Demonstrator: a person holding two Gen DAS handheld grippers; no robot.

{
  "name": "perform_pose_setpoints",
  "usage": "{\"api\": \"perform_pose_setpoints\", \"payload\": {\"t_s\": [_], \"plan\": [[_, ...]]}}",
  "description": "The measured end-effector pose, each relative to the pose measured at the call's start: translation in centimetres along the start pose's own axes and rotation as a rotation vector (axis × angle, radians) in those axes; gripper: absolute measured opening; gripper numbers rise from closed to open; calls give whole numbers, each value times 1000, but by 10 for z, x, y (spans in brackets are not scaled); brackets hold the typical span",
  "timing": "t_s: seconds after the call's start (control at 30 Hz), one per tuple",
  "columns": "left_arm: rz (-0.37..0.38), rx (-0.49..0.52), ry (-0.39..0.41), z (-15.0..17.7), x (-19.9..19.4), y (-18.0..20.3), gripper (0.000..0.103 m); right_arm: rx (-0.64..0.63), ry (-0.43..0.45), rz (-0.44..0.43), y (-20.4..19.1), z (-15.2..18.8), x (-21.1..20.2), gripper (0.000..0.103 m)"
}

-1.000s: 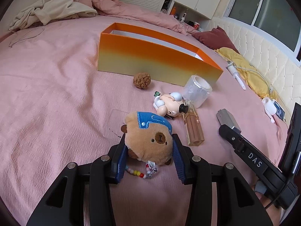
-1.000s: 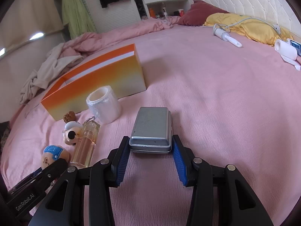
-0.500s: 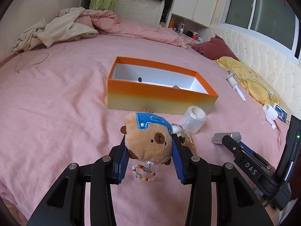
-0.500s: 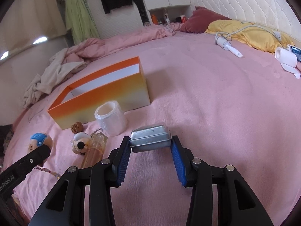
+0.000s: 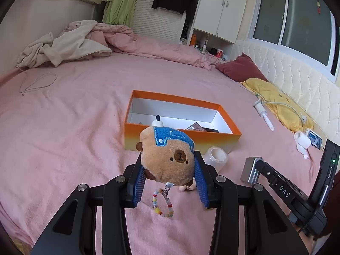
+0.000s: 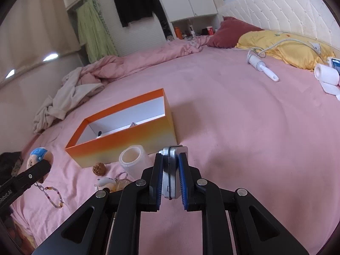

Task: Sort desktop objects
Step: 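Carry the capybara plush into the box with the left tool while the right tool carries the tin in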

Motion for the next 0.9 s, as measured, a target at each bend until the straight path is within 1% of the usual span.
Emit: {"api": "perform_pose_setpoints", "payload": {"t_s": [0.23,0.37,0.47,0.6,0.77,0.9], "plan": [[9,-29,0,1,2,-5,43,42,32,-19,8,-12,-6,14],[16,-26,-2,-3,6,-4,43,46,67,-31,5,-25,-13,14],[16,-3,-4,-13,11,0,43,49,90,-48,1,-35,-16,14],[31,14,12,-33,15,6,43,22,125,-84,-12,-55,-18,14],[52,56,37,-68,28,13,43,-34,152,-128,-36,-83,-6,14],[40,101,24,-93,47,13,43,-55,155,-155,-49,-103,9,14]]}}
Point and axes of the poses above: each gripper's, at about its wrist camera, not at the fingertips, and x roughly the way its jaws point, y to its right, z to its underside, the point moved 2 cm from there along x, roughly the way its jaws point, and after that the axes turned 3 degrees about -x, right-handed, at the moved point
